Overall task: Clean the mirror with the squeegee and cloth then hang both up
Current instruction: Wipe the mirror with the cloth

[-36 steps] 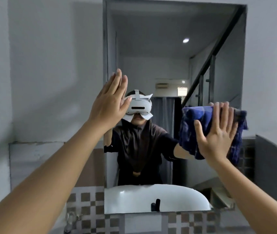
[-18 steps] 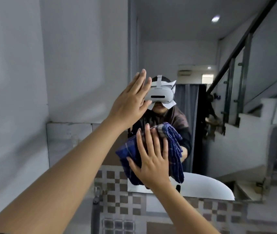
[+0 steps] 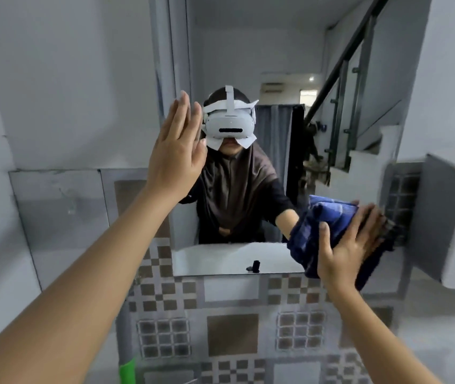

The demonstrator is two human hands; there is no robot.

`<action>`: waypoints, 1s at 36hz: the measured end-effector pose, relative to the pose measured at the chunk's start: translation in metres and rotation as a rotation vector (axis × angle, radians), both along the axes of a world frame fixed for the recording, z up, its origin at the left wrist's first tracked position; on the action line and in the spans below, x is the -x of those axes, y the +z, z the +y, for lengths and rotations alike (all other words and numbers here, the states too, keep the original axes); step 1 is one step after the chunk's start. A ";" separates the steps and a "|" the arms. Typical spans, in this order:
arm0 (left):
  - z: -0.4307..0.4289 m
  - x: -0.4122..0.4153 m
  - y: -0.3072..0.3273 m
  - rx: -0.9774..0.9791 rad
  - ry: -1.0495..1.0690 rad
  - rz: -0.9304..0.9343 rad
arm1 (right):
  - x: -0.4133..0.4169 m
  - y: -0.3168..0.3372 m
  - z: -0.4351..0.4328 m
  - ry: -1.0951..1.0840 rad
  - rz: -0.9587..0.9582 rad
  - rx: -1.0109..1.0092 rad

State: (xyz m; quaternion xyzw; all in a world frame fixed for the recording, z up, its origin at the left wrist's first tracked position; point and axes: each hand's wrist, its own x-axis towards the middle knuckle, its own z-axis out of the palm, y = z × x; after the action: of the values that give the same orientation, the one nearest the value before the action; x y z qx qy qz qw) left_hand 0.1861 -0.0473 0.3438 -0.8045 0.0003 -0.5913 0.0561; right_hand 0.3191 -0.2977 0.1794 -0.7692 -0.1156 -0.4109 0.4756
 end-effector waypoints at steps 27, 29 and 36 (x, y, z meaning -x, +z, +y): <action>0.028 0.085 -0.143 0.321 -0.215 0.156 | 0.139 -0.028 0.225 0.123 -0.017 -0.172; 0.026 0.083 -0.146 0.355 -0.220 0.126 | 0.139 -0.028 0.224 0.121 -0.026 -0.164; 0.007 0.070 -0.143 0.486 -0.234 -0.001 | 0.140 -0.028 0.219 0.129 -0.049 -0.130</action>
State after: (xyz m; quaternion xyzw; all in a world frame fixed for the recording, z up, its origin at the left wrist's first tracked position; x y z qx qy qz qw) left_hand 0.1161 -0.0408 0.2006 -0.7887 -0.0489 -0.5767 -0.2075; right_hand 0.1794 -0.0788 0.1516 -0.7173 -0.1496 -0.4047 0.5471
